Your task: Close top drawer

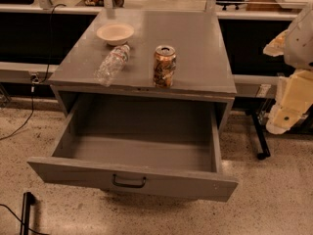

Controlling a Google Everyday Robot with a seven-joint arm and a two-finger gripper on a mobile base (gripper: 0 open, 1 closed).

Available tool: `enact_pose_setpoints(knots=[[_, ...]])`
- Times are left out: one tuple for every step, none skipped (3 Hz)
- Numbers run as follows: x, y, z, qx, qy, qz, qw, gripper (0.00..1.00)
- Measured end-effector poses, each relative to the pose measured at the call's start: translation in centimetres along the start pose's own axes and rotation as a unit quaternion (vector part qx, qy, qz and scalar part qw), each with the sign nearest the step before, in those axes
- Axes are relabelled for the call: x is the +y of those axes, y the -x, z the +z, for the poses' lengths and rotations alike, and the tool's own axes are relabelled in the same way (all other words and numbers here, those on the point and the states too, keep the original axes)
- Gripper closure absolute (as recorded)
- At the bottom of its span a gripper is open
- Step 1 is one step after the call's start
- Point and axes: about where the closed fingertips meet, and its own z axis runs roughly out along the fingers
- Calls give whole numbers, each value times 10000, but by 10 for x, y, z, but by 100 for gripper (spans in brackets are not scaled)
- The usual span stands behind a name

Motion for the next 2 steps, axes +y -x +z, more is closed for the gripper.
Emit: enact_pose_setpoints(knots=[[0, 0, 0, 0, 0, 0, 10000, 0], [17, 16, 31, -724, 101, -5, 9973, 0]])
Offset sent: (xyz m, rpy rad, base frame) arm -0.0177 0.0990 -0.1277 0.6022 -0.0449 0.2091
